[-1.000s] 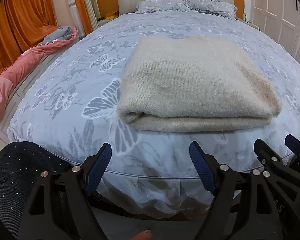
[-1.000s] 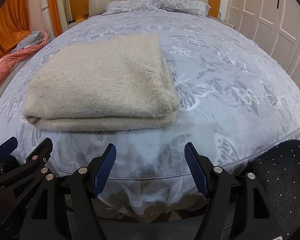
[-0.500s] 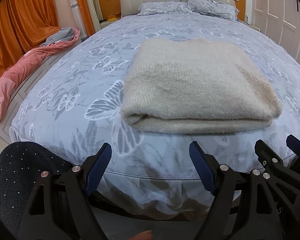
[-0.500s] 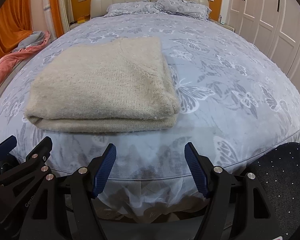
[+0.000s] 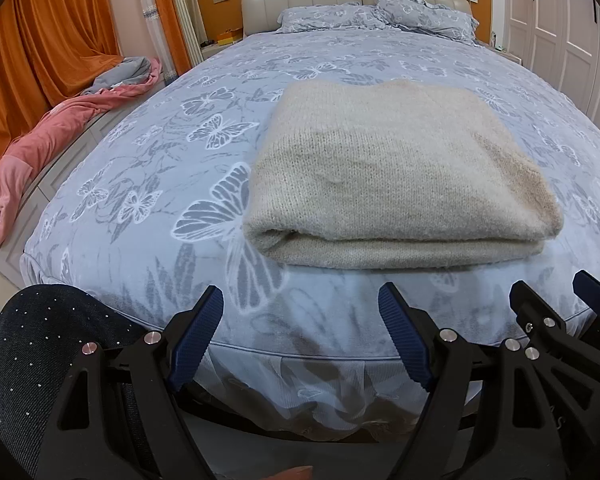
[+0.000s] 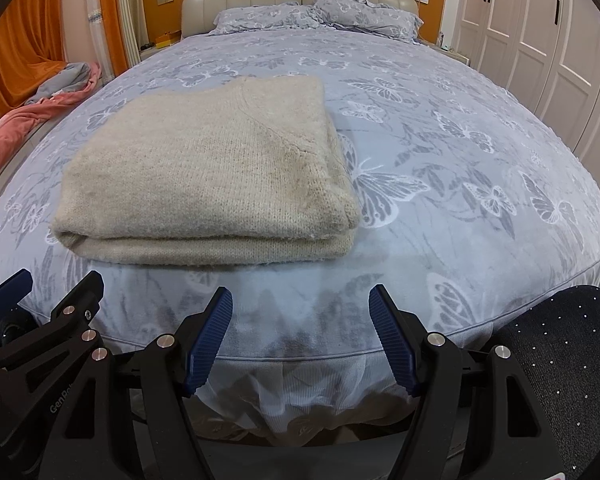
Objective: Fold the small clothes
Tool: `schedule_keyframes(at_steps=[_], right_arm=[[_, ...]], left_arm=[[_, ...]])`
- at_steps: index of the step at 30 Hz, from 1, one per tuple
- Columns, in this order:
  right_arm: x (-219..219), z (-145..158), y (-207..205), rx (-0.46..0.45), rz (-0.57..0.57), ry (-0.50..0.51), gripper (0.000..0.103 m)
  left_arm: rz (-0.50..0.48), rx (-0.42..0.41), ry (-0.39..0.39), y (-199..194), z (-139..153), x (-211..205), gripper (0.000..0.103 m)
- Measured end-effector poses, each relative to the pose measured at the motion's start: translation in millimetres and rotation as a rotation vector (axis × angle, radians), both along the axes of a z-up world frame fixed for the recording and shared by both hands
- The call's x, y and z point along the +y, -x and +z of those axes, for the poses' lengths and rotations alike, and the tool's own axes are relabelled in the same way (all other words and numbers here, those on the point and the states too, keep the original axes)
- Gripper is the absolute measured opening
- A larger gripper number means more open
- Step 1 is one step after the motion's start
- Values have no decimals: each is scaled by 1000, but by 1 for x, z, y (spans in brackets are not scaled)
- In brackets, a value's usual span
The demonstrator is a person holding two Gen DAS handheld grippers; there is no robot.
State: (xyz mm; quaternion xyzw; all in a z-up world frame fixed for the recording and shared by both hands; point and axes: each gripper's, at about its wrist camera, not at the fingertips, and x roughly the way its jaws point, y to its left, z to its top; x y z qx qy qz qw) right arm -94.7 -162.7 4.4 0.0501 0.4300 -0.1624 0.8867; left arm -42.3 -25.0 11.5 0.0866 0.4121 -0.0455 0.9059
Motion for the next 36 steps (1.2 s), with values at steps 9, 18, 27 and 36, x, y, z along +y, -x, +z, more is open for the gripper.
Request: schedule_keyframes(at_steps=[9, 18, 27, 36], right_arm=[[0, 0, 0, -1, 0, 0, 69], [0, 0, 0, -2, 0, -1, 69], [-1, 0, 0, 0, -2, 0, 69], [-3, 1, 0, 3, -10, 7, 69]], left_arm=[[-1, 0, 1, 0, 0, 0, 78], [18, -2, -4, -1, 0, 0, 83], [19, -7, -7, -2, -1, 1, 83], [21, -2, -5, -3, -2, 2, 87]])
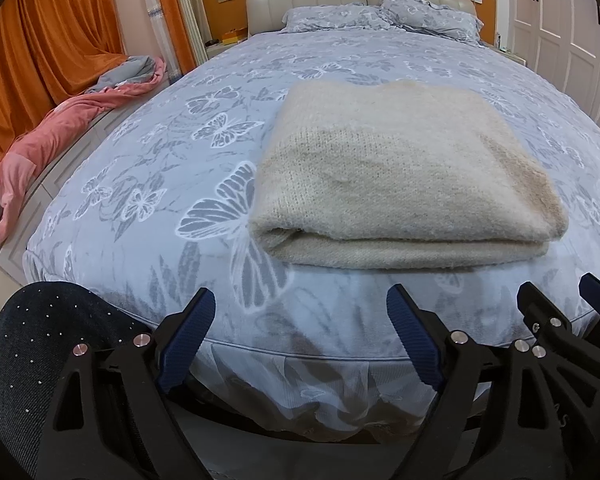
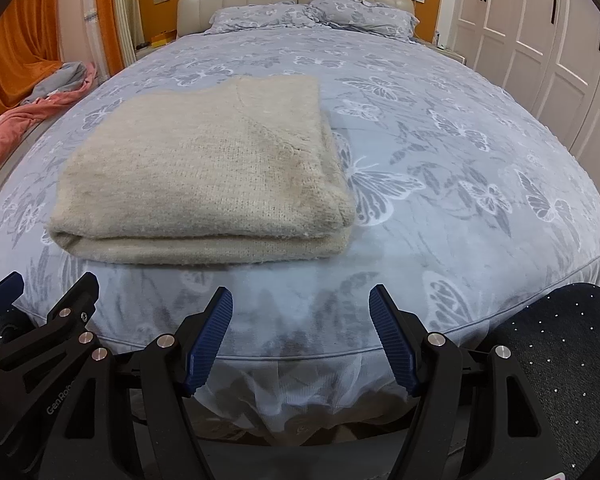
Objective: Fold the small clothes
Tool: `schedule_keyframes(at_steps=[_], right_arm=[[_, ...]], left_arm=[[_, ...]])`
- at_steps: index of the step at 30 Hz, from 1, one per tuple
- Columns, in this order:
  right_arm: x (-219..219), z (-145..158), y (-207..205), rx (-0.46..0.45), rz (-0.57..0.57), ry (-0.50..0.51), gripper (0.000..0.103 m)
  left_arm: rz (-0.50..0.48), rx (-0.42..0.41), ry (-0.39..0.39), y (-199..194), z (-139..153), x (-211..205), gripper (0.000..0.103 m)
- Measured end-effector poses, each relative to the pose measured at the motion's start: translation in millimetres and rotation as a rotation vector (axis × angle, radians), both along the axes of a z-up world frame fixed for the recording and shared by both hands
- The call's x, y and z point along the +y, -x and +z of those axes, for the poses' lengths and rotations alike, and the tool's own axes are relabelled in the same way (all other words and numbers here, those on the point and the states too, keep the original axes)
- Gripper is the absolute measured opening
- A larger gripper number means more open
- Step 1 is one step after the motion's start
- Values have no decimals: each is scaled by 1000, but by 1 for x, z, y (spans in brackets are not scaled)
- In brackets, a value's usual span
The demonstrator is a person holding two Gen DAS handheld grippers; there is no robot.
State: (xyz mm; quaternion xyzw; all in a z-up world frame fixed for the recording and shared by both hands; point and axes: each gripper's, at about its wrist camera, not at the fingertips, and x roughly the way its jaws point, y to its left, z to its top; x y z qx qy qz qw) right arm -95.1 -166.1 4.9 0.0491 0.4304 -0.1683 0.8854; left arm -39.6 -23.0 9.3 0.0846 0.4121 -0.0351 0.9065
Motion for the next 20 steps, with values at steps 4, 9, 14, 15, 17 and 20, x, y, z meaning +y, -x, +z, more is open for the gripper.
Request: schedule_keyframes(at_steps=[4, 9, 14, 15, 17, 20], right_arm=[[-1, 0, 1, -1, -4, -1, 69], [-2, 0, 1, -1, -2, 0, 69], [-3, 0, 0, 0, 1, 1, 69], [-3, 0, 0, 0, 2, 1, 69], [-3, 0, 0, -1, 3, 3, 69], [-4, 1, 1, -2, 1, 3, 69]], left_arm=[[8, 5, 1, 0, -1, 1, 90], [7, 4, 1, 0, -1, 1, 90], [0, 4, 2, 0, -1, 0, 87], [-1, 2, -1, 0, 0, -1, 87], [-2, 0, -5, 1, 0, -1, 87], [-2, 1, -1, 1, 0, -1, 87]])
